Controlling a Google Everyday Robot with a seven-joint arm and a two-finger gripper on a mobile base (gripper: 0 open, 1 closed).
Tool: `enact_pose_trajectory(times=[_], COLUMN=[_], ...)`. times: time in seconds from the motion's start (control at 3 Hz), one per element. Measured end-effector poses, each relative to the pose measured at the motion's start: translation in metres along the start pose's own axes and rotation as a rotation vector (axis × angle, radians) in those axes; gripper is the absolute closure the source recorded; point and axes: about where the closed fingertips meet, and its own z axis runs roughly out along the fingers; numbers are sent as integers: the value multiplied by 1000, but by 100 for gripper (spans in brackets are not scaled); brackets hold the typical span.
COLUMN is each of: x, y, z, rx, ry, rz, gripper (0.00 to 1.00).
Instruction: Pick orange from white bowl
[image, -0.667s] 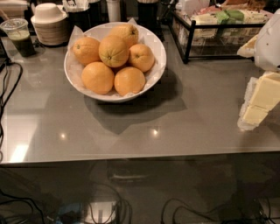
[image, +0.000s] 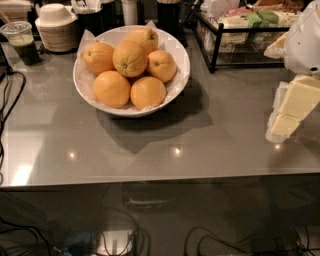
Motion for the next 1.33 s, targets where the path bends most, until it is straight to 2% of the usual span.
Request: enact_pose_trajectory(times=[0.67,1.0,1.33], x=[-80,-120,-157], y=[-23,-41,-57], z=[-16,-10,6], rx=[53,49,23], ry=[-73,-95,-105], rz=[-169,-233,-285], gripper=[0,0,0])
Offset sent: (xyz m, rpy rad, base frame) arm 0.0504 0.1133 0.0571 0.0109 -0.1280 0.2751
